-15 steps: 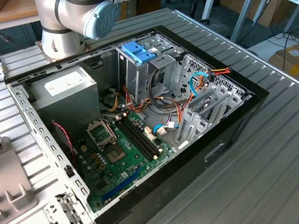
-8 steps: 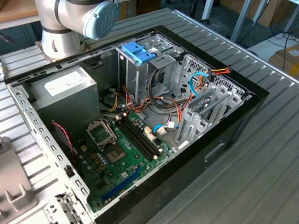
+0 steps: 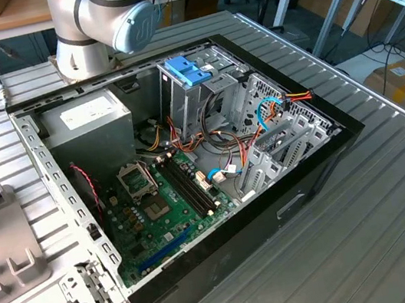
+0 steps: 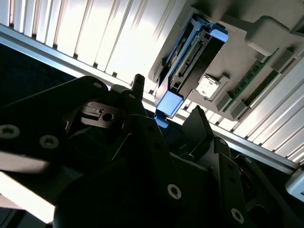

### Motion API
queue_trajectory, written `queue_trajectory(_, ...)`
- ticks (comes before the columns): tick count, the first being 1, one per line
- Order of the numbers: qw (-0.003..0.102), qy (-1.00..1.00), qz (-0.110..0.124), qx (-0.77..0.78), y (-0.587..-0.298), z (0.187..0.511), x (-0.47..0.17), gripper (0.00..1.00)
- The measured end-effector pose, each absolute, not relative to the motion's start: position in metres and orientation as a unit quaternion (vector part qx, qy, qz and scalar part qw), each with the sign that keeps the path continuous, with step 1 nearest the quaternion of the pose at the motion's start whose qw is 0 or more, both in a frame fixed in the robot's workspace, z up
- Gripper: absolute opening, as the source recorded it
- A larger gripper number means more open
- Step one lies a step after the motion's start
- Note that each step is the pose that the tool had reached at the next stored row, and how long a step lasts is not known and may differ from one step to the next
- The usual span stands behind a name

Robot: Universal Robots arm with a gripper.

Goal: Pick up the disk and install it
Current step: 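Pick up the disk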

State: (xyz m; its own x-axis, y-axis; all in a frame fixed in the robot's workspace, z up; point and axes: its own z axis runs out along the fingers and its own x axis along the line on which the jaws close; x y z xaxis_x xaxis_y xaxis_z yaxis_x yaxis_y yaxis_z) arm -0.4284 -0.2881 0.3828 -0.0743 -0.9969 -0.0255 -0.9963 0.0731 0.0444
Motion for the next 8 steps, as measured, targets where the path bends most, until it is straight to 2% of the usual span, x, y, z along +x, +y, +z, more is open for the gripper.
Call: queue_trajectory(8,0.006,-0.732,-0.025,0.68,-0.2881,0.3802,-0.4284,0.6)
